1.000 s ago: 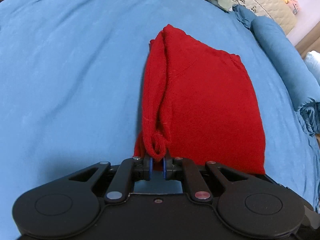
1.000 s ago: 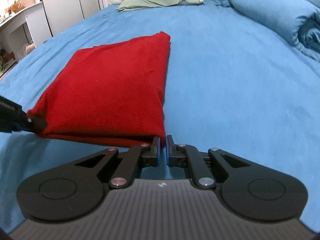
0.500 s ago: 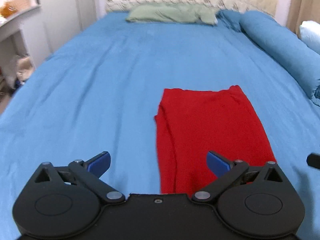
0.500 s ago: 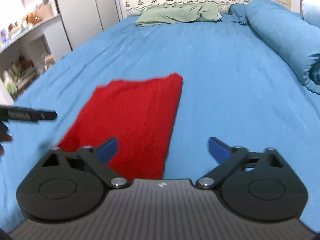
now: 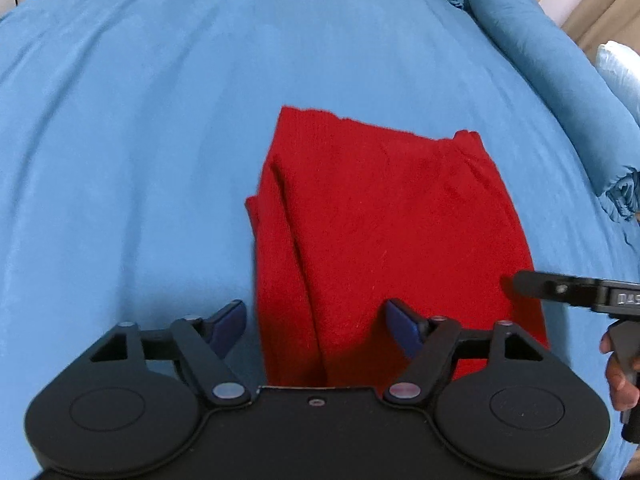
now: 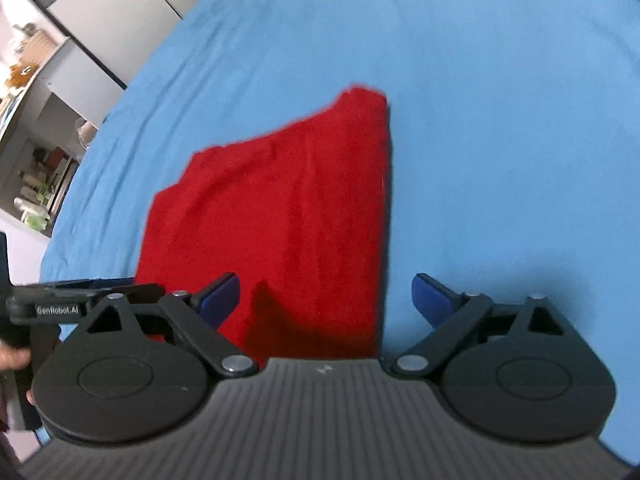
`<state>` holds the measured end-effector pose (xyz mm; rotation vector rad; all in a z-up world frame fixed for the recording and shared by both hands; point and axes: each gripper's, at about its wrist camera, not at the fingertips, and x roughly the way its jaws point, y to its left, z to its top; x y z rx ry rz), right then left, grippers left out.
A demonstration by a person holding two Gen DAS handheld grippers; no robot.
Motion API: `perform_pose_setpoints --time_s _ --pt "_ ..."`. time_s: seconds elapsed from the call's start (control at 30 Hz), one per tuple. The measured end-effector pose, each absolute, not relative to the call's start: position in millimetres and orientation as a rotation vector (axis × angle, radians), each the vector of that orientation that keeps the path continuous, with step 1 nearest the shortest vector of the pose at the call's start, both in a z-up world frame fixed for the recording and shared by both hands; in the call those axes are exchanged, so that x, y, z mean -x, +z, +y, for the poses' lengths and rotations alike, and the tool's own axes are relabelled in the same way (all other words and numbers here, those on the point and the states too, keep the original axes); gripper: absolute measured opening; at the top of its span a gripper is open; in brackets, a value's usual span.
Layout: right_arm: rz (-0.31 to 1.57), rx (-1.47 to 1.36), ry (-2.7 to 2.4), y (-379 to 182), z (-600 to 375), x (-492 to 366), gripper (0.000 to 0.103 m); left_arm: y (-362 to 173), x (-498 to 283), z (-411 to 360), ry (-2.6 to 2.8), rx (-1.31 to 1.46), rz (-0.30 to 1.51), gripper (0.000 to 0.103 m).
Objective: Fold small clothes
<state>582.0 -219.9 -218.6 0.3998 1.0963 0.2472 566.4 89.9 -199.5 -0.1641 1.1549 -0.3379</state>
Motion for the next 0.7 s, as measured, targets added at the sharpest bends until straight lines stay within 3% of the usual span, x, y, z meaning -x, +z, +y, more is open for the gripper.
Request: perform_pose_setpoints --time_s 0.07,0.1,0.17,0.23,0.37,0.7 --pt "1.118 -0.425 0.265 -226.1 -217.3 -584.2 0.081 -206.0 -566.8 89.9 -0.365 0.213 1.166 0.050" --pt "1.108 -0.423 0.256 -226.1 -216.1 -583.0 0.077 -206.6 -566.1 88.9 -0.355 0.222 1.164 0.048" --pt "1.093 -0.426 0.255 -222.8 -214.6 -580.5 0.055 -202.6 -564.4 84.5 -0.350 0.217 1.154 0.031" --pt "1.070 -0.420 0.259 -215.9 -214.0 -578.0 0.045 -193.5 -561.9 77.2 -0.335 0.189 1.136 0.026" --pt "1.004 -0.422 0.288 -192.4 -216.8 -566.2 0.040 -166.8 -547.4 68.0 -0.359 0.153 1.061 0.023" --pt "0.959 -0.480 0.267 -122.6 -271.6 -482.3 0.040 -106.0 -470.0 28.2 -0.452 0.234 1.006 0.023"
